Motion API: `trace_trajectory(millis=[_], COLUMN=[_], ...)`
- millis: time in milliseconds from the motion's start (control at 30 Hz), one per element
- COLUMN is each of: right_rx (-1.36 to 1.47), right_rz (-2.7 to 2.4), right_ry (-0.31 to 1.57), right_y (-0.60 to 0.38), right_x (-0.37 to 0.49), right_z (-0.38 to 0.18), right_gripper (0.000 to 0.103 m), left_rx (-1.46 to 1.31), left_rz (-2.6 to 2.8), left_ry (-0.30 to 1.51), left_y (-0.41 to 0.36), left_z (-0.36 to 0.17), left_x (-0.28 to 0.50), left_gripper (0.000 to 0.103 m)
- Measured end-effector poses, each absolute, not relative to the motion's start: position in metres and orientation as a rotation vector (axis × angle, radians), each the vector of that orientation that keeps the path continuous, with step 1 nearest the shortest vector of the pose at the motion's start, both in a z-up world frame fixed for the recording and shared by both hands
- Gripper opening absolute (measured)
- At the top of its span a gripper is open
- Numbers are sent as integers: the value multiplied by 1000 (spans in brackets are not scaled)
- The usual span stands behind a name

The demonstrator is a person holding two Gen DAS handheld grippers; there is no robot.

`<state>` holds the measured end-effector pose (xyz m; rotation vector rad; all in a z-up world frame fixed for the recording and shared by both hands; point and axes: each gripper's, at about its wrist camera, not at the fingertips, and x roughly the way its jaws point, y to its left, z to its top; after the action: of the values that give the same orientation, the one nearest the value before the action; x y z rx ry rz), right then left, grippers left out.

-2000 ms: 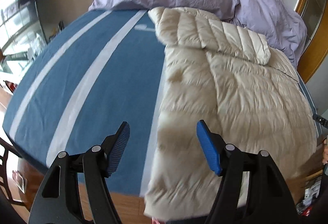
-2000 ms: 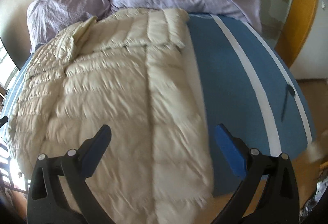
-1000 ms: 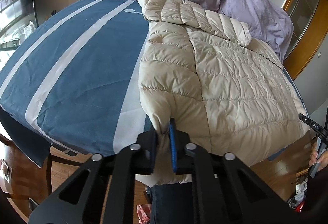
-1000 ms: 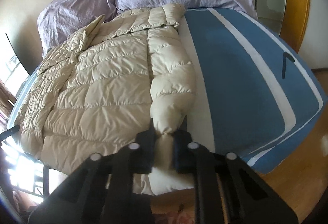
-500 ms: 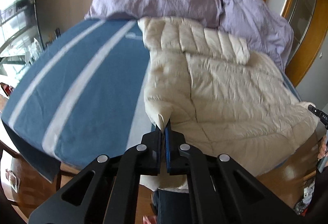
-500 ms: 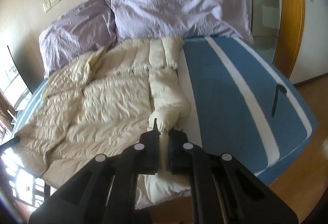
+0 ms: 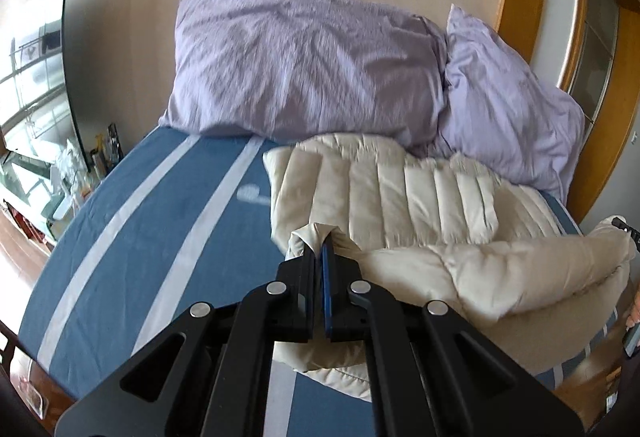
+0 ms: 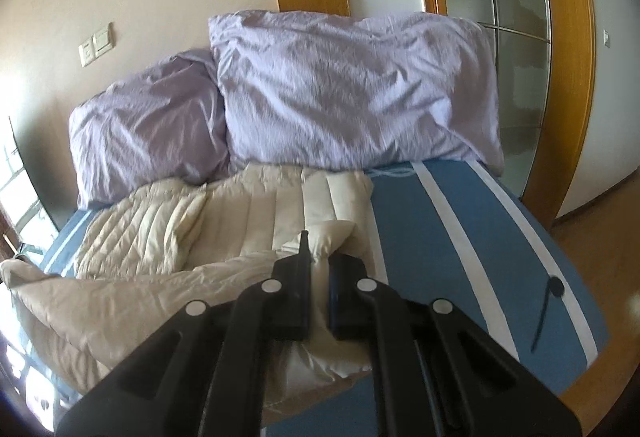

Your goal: Fold large clothes

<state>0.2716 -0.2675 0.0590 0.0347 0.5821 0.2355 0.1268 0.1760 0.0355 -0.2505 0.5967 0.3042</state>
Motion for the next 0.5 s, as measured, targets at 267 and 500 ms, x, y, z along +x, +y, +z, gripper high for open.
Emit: trace_trajectory(millis=[267,500], right_rx=[68,87], right_rz=[209,189], right_ry=[603,614], right_y=[-244,-220], right_x=[353,422], right_z=[51,33], right_gripper=[8,9], left_rx=[-277,-292], left_rz=[334,374], left_ry=[607,649], left_y=[201,225], left_z=[34,15], left_x=[202,269], left_gripper=[2,2])
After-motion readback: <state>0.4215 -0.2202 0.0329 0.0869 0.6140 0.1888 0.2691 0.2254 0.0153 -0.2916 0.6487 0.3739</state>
